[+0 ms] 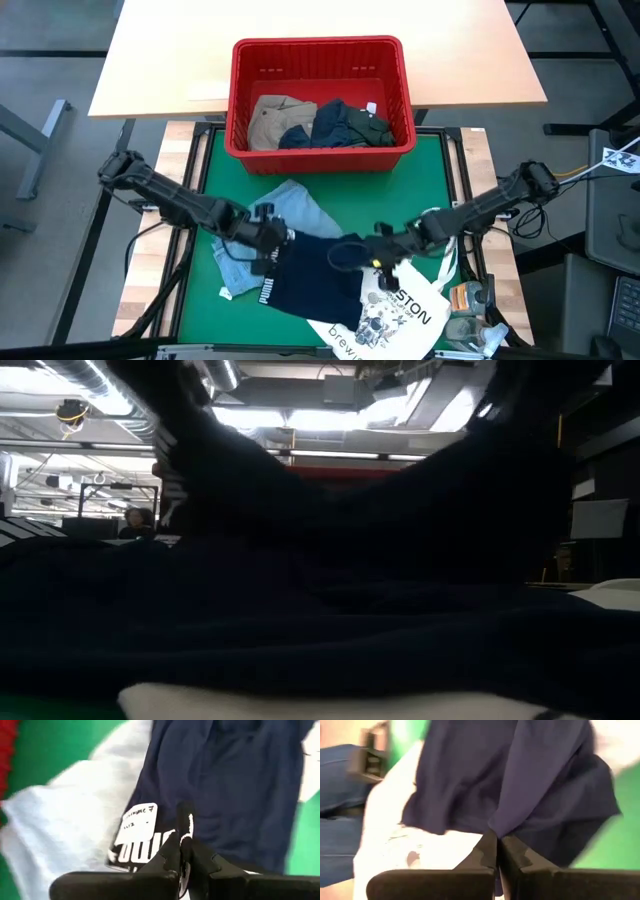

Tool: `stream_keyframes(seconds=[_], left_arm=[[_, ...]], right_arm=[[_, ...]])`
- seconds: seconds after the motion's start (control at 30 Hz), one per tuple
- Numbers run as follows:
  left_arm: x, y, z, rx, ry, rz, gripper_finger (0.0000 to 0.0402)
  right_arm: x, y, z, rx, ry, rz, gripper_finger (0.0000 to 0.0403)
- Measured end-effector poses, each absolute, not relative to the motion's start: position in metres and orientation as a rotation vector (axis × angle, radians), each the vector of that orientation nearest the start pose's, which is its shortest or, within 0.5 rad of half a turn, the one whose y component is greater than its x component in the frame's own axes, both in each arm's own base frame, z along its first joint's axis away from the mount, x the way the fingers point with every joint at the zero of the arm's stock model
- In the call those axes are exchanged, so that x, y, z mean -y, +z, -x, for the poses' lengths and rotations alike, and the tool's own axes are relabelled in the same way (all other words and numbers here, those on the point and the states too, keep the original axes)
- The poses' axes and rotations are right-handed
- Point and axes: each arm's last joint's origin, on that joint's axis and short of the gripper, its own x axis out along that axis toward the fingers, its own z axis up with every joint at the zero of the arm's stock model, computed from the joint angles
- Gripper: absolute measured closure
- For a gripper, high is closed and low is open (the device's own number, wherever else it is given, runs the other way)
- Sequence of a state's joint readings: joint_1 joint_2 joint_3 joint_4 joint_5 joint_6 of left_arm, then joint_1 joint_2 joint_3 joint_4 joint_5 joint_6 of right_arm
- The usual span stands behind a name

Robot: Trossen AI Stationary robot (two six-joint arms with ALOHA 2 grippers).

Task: Fold Laundry from Bin
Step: Fold the dark blue boxer shorts

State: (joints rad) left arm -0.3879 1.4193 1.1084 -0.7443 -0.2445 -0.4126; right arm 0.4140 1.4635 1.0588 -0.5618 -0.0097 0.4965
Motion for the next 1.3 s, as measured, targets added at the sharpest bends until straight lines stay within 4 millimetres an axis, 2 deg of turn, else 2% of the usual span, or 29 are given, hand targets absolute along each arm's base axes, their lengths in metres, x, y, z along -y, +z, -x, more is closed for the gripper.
stream_keyframes(seconds=[0.23,0.4,0.6,0.93,1.1,1.3], left_arm=[[0.14,0.266,-0.246,-0.962,-0.027,0.088,0.0398],[0.161,0.266,-0.235,-0.956,-0.064,0.137,0.0398],[0.181,0.264,-0.225,-0.95,-0.085,0.16,0.0398],[0.21,0.228,-0.228,-1.03,-0.105,0.072,0.0398],[0.215,0.213,-0.232,-1.07,-0.101,0.019,0.0392],[0.218,0.2,-0.235,-1.101,-0.101,-0.035,0.0364]], right_arm=[[-0.166,0.247,-0.262,-0.93,0.255,-0.281,0.0401],[-0.194,0.23,-0.267,-0.895,0.318,-0.262,0.04],[-0.217,0.204,-0.272,-0.917,0.358,-0.241,0.04],[-0.227,0.19,-0.279,-0.915,0.44,-0.272,0.04],[-0.227,0.19,-0.279,-0.916,0.431,-0.267,0.04],[-0.222,0.184,-0.276,-0.96,0.345,-0.212,0.04]])
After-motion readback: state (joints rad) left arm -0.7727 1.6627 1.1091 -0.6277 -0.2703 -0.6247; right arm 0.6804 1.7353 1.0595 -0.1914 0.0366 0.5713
